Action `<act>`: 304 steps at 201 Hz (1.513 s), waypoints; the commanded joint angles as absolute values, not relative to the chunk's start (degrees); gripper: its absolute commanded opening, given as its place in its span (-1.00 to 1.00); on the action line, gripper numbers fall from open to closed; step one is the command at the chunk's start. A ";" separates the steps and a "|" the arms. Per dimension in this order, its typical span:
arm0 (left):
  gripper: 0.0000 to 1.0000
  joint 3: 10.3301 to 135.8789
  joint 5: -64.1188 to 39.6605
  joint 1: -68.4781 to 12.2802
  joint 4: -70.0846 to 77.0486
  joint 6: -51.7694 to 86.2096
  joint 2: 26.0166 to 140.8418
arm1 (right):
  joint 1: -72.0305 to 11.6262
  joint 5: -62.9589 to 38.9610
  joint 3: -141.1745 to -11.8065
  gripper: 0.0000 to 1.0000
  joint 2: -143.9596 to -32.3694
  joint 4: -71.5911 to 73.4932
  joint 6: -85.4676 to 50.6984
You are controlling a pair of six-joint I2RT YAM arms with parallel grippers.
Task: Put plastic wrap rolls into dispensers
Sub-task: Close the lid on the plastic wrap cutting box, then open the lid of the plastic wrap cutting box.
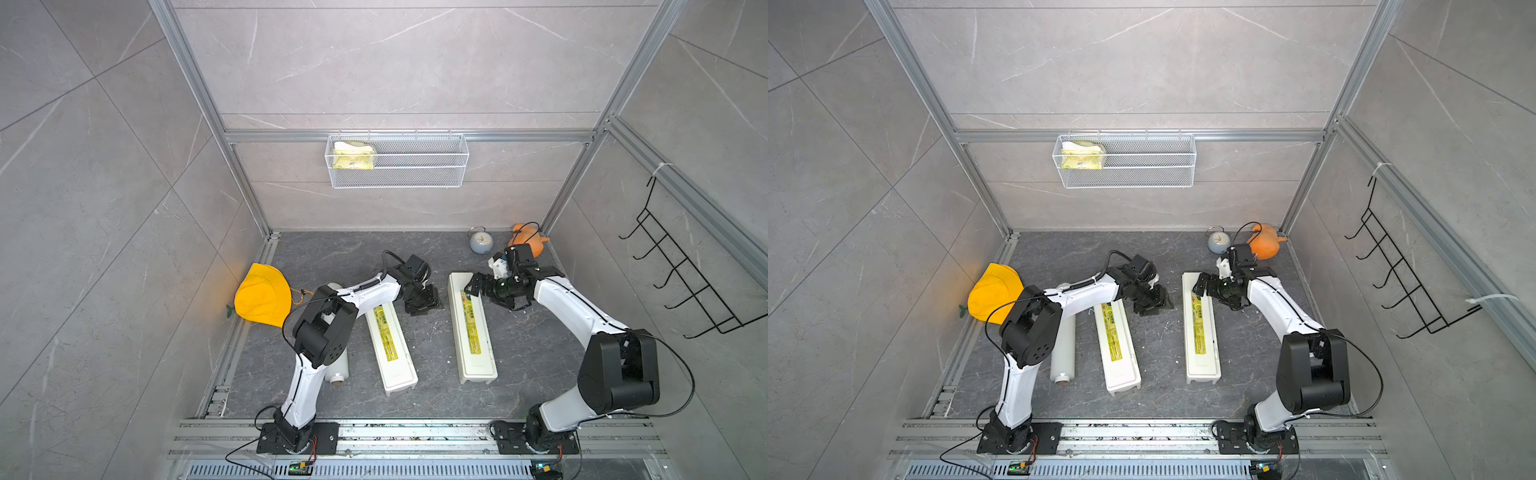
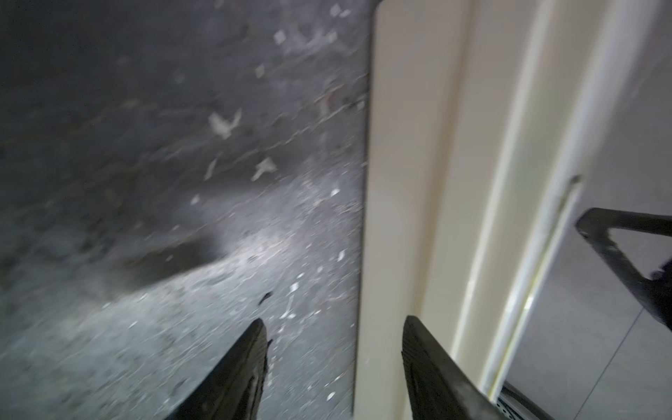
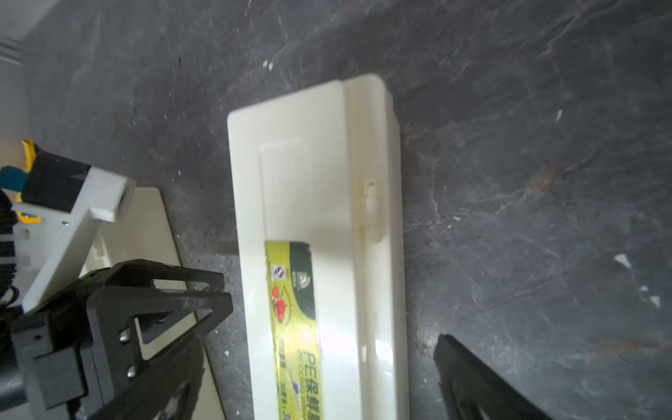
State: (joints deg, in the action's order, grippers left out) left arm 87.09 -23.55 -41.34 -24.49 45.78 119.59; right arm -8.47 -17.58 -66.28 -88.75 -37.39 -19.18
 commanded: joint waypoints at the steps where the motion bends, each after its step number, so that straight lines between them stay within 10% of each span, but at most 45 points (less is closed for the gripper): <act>1: 0.22 82.93 -22.21 -40.87 -23.81 46.68 115.46 | -11.88 -10.79 -64.81 1.00 -86.51 -42.33 -18.39; 146: 0.21 81.06 -27.34 -42.10 -17.32 46.99 114.17 | -19.46 -1.41 -62.66 1.00 -94.03 -42.47 -23.07; 304: 0.24 84.84 -37.18 -45.62 -13.53 46.30 119.58 | -17.74 -20.16 -64.31 0.96 -87.91 -38.73 -20.40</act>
